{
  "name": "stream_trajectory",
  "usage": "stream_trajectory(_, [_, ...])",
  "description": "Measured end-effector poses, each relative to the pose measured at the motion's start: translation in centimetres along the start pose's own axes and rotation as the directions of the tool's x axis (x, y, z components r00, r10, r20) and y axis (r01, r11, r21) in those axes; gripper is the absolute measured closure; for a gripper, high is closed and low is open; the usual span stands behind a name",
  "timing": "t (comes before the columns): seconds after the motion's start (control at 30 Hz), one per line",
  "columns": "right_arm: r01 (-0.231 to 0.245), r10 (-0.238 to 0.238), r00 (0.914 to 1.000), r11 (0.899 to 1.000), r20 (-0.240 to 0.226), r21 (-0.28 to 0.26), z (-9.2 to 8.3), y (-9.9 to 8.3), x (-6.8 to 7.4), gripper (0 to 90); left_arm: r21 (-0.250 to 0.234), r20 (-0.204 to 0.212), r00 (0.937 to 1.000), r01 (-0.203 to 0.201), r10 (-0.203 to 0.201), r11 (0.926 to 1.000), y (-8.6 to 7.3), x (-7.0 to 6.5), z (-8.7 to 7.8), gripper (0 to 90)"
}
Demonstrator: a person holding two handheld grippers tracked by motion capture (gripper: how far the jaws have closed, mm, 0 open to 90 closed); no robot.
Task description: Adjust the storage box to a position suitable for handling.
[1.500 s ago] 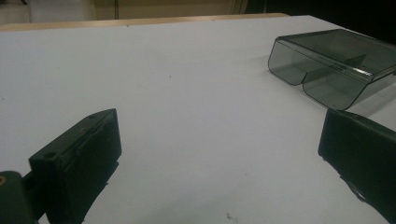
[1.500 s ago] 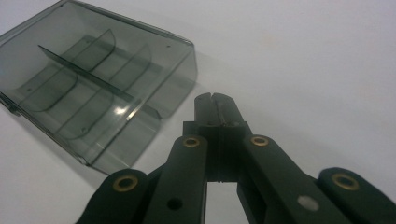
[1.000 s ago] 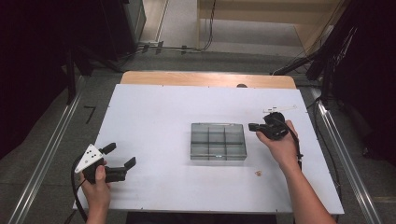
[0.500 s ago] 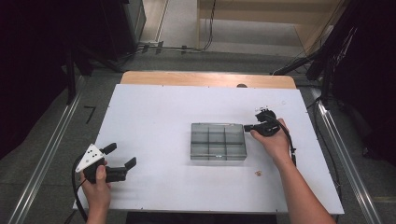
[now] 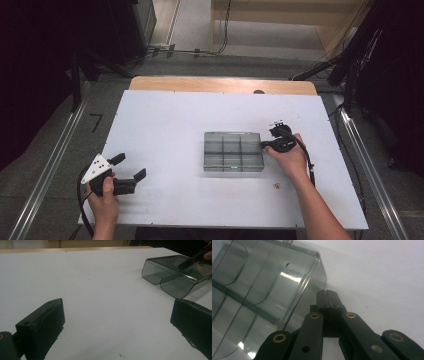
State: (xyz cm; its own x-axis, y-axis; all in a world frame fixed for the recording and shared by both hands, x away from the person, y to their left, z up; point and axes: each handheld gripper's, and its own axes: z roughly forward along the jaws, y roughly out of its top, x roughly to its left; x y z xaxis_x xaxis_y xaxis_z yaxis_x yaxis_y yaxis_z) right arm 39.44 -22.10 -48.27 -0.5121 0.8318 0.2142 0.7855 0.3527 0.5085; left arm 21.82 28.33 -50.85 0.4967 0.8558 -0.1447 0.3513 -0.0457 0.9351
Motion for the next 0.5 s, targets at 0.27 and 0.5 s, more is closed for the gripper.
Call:
stream_trajectory(0.27, [0.045, -0.045, 0.9988, 0.999, -0.022, 0.004, 0.0, -0.6, 2.2, 88.0, 0.008, 0.002, 1.0, -0.003, 0.003, 1.0, 0.0, -0.1, 0.0, 0.0])
stream_trajectory(0.5, [0.057, -0.056, 0.9971, 0.998, -0.051, 0.018, -0.3, -1.7, 4.5, 88.0, 0.007, -0.001, 1.0, -0.005, 0.005, 1.0, 0.0, -0.1, 0.1, 0.0])
